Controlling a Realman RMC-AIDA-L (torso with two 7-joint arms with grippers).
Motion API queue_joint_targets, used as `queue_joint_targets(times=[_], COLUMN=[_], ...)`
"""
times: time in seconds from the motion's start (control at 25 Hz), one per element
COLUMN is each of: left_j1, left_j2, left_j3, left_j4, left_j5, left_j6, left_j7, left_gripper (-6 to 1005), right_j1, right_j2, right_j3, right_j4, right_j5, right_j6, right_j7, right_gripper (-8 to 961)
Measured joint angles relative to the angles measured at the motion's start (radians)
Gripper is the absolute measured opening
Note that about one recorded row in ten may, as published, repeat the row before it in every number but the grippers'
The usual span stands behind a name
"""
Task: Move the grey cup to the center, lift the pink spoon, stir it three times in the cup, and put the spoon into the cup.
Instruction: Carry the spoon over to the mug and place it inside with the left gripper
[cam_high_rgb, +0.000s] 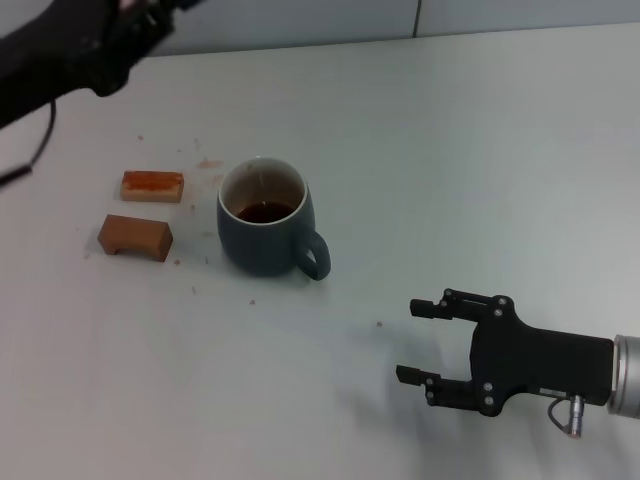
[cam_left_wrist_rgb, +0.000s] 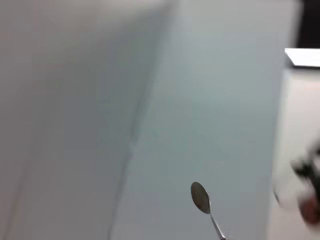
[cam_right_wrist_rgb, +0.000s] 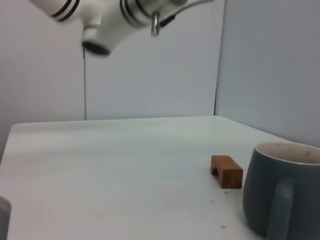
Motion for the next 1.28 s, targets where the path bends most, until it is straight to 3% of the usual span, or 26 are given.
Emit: queue_joint_targets(times=[0.08,0.12,0.16,0.2,0.28,0.32,0.36,0.6,0.68,0.84,1.04,1.12,1.28], left_j1=[0.005,0.015,0.015,0.026,0.026,0.026,0.025,0.025,0.025,0.032,0.032,0.034,0.029], left_j2=[0.001,0.006,0.006,0.01,0.011,0.011,0.008,0.003,0.003,-0.004,-0.004,-0.007,-0.007], left_j3=[0.026,0.065,0.065,0.088,0.09,0.09,0.088,0.124,0.124,0.22,0.22,0.321,0.374], left_j4=[0.054,0.154,0.154,0.286,0.415,0.415,0.494,0.654,0.654,0.788,0.788,0.879,0.899], left_j5=[0.002,0.013,0.013,0.065,0.185,0.185,0.28,0.469,0.469,0.651,0.651,0.78,0.844], left_j6=[-0.001,-0.004,-0.004,-0.008,-0.015,-0.015,-0.019,-0.028,-0.028,-0.041,-0.041,-0.063,-0.088], left_j7=[0.001,0.002,0.002,0.004,-0.001,-0.001,-0.007,-0.043,-0.043,-0.121,-0.121,-0.183,-0.21], left_gripper=[130,131,131,131,132,132,132,134,134,135,136,137,138], right_j1=[-0.003,-0.005,-0.005,-0.007,-0.01,-0.011,-0.013,-0.014,-0.014,-0.013,-0.013,-0.012,-0.012], right_j2=[0.001,0.001,0.001,0.001,0.001,0.001,0.002,0.002,0.002,0.002,0.002,0.002,0.002], right_j3=[0.003,0.003,0.004,0.004,0.005,0.005,0.005,0.006,0.006,0.007,0.007,0.007,0.007], right_j4=[0.0,0.0,0.0,0.001,0.001,0.002,0.002,0.003,0.003,0.003,0.004,0.007,0.011], right_j5=[0.001,0.001,0.002,0.002,0.002,0.002,0.002,0.004,0.004,0.004,0.004,0.004,0.004], right_j6=[0.0,0.001,0.001,0.001,0.001,0.001,0.001,0.001,0.001,0.001,0.001,0.001,0.001], right_j7=[-0.001,-0.001,-0.002,-0.002,-0.002,-0.002,-0.002,-0.005,-0.005,-0.005,-0.006,-0.006,-0.006], right_gripper=[716,716,716,716,716,716,716,716,716,716,716,717,717])
